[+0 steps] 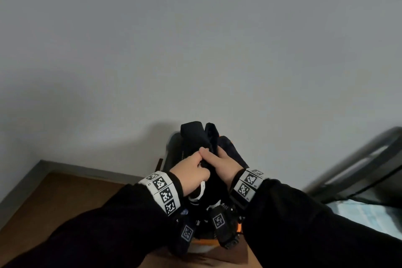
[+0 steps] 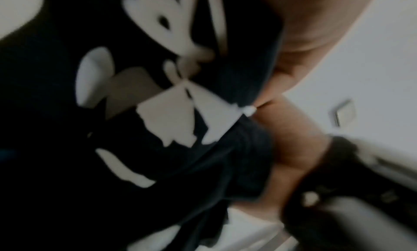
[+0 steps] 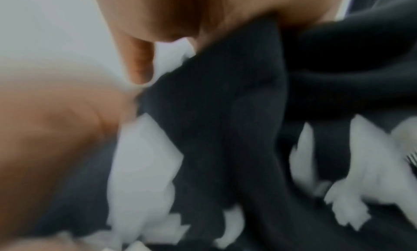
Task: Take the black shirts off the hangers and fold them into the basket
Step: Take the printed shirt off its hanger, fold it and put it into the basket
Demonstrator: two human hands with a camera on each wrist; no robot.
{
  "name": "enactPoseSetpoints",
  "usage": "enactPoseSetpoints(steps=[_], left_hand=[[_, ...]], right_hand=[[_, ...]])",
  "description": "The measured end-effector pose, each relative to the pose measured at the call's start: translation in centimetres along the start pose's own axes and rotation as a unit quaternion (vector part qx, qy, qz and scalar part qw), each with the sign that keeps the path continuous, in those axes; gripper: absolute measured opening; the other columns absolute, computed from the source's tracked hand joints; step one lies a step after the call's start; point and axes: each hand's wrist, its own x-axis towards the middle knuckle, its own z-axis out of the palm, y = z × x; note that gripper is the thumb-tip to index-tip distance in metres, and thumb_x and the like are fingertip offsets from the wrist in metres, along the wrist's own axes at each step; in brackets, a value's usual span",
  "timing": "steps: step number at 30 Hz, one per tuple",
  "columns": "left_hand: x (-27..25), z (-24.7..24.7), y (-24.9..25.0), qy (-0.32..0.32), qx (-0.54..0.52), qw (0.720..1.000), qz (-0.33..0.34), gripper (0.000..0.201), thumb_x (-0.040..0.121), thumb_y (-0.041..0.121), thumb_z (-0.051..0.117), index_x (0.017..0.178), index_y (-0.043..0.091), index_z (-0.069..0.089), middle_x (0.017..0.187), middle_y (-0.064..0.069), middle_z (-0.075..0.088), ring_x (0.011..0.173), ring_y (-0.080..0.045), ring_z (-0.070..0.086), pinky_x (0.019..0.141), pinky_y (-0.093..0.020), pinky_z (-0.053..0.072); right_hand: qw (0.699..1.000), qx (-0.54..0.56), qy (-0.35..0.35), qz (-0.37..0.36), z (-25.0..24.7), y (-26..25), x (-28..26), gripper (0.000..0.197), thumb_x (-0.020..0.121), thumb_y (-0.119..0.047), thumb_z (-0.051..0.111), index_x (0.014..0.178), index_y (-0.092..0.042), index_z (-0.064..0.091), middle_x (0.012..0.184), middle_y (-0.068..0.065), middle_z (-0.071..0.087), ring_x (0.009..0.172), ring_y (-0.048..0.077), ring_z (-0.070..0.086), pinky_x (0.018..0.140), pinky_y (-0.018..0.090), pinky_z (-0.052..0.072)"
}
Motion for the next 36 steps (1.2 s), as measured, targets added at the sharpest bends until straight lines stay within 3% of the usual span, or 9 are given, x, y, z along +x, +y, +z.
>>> enactPoseSetpoints(steps=[5, 9, 13, 19, 22, 25, 29, 31, 36], left_hand=[[-1.5, -0.3, -1.7, -0.075, -0.198, 0.977, -0.004, 0.085, 0.070, -0.025, 0.030, 0.144, 0.016, 0.042, 0.136, -0.003, 0.049, 0.132, -0.019, 0.047, 0.077, -0.009, 0.048], [-1.6, -1.6, -4.4, -0.028, -0.074, 0.996, 0.030, 0.075, 0.053, 0.002, 0.037, 0.121, 0.025, 0.057, 0.122, -0.002, 0.064, 0.115, -0.017, 0.060, 0.092, -0.021, 0.051], [-1.4, -4.7, -7.1, 0.140, 0.120, 0.980, 0.079, 0.053, 0.063, 0.016, 0.051, 0.111, 0.039, 0.057, 0.117, 0.006, 0.057, 0.108, -0.015, 0.057, 0.102, -0.039, 0.046], [-0.7, -4.8, -7.7, -0.041, 0.455, 0.889, 0.028, 0.111, 0.049, 0.074, 0.065, 0.144, 0.055, 0.012, 0.163, 0.013, -0.009, 0.150, -0.019, -0.003, 0.117, -0.055, 0.018], [-0.1, -4.6, -6.8, 0.001, 0.314, 0.949, 0.008, 0.102, 0.049, 0.096, 0.050, 0.138, 0.047, 0.037, 0.164, 0.004, 0.006, 0.149, -0.016, 0.014, 0.118, -0.047, 0.025], [1.0, -5.2, -6.5, 0.118, 0.110, 0.987, -0.026, 0.076, 0.080, 0.057, 0.070, 0.142, 0.025, 0.041, 0.153, -0.004, 0.035, 0.135, -0.017, 0.038, 0.108, -0.033, 0.035], [2.0, -6.3, -8.0, 0.072, 0.036, 0.989, -0.122, 0.107, 0.065, 0.036, 0.084, 0.152, 0.022, 0.023, 0.141, -0.008, 0.052, 0.124, -0.024, 0.053, 0.100, -0.028, 0.040], [2.1, -6.2, -8.3, 0.045, 0.060, 0.988, -0.134, 0.082, 0.060, 0.026, 0.080, 0.134, 0.027, 0.044, 0.117, -0.006, 0.065, 0.106, -0.025, 0.063, 0.090, -0.030, 0.049], [1.7, -5.9, -8.1, -0.043, 0.153, 0.984, -0.081, 0.029, 0.060, 0.010, 0.059, 0.082, 0.025, 0.070, 0.074, 0.000, 0.069, 0.078, -0.022, 0.068, 0.068, -0.028, 0.054]], right_hand=[[0.993, -0.091, -0.077, -0.026, -1.2, 1.0, 0.0, 0.080, 0.070, -0.017, 0.084, 0.140, -0.027, 0.048, 0.111, 0.006, 0.075, 0.102, 0.020, 0.072, 0.089, 0.036, 0.058], [0.958, -0.271, -0.070, -0.063, -0.7, 1.4, -0.2, 0.077, 0.069, -0.006, 0.068, 0.140, -0.033, 0.049, 0.114, 0.002, 0.072, 0.089, 0.007, 0.070, 0.084, 0.027, 0.057], [0.861, -0.474, -0.102, -0.154, -0.2, 2.0, -1.3, 0.077, 0.076, -0.013, 0.058, 0.146, -0.040, 0.040, 0.141, -0.010, 0.056, 0.128, 0.006, 0.053, 0.112, 0.025, 0.039], [0.786, -0.564, -0.134, -0.216, -0.2, 2.5, -2.4, 0.074, 0.080, -0.012, 0.055, 0.148, -0.036, 0.038, 0.142, -0.006, 0.054, 0.130, 0.017, 0.051, 0.110, 0.031, 0.040], [0.748, -0.588, -0.154, -0.266, -0.1, 2.6, -3.1, 0.071, 0.080, -0.012, 0.053, 0.147, -0.033, 0.040, 0.136, -0.002, 0.059, 0.122, 0.025, 0.055, 0.105, 0.038, 0.046], [0.692, -0.620, -0.177, -0.323, -0.3, 2.7, -3.6, 0.070, 0.080, -0.011, 0.052, 0.146, -0.031, 0.039, 0.129, 0.000, 0.062, 0.109, 0.029, 0.059, 0.094, 0.040, 0.052], [0.626, -0.662, -0.166, -0.378, -1.1, 2.7, -3.9, 0.072, 0.075, -0.014, 0.055, 0.143, -0.032, 0.039, 0.121, -0.007, 0.065, 0.099, 0.023, 0.060, 0.079, 0.039, 0.054], [0.609, -0.672, -0.150, -0.394, -1.5, 2.4, -4.0, 0.073, 0.073, -0.018, 0.057, 0.143, -0.033, 0.039, 0.119, -0.011, 0.067, 0.098, 0.020, 0.060, 0.081, 0.037, 0.051], [0.700, -0.649, -0.079, -0.286, -2.3, 1.6, -3.0, 0.097, 0.069, -0.017, 0.060, 0.152, -0.036, 0.013, 0.119, -0.008, 0.065, 0.108, 0.021, 0.060, 0.099, 0.041, 0.037]])
